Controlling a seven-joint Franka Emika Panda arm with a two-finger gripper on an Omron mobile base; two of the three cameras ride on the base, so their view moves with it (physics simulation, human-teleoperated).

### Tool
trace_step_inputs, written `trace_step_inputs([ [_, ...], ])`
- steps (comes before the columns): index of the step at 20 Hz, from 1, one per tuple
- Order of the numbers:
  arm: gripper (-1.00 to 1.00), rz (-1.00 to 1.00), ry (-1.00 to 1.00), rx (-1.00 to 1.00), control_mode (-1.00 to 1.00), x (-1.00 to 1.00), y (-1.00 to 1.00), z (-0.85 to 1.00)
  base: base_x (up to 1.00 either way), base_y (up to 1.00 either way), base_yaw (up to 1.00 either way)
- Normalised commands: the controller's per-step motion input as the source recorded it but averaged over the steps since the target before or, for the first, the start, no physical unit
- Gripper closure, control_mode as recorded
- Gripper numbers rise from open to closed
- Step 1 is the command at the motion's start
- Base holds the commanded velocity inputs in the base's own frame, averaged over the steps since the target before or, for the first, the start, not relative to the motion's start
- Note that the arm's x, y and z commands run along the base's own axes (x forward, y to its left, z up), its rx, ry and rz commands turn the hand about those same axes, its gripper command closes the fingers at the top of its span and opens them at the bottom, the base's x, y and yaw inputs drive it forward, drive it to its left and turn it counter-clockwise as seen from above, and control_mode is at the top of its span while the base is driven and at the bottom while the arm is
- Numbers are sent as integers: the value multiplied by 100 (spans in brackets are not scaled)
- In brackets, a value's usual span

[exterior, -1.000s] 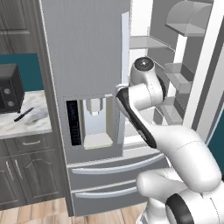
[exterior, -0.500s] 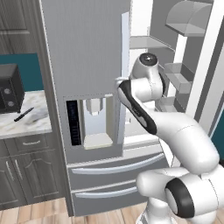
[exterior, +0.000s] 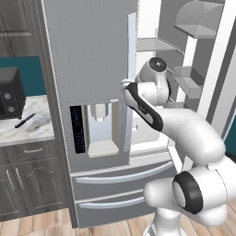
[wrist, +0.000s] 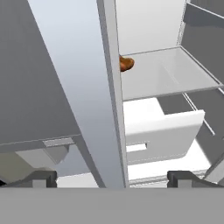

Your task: Retrieve the butter from the fridge and place it on a plate on the dining table. Then retrieve the butter knife by the fridge and place it near the plate.

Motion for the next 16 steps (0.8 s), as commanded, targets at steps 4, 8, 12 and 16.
trace_step_inputs([
  [4, -100, 0, 0, 0, -100, 40, 10, 0, 0, 0, 0],
  [8, -100, 0, -2, 0, -100, 37, 0, 0, 0, 0, 0],
  [12, -100, 0, -1, 0, -100, 37, 0, 0, 0, 0, 0],
  [16, -100, 0, -3, 0, -100, 32, 1, -1, 0, 0, 0],
])
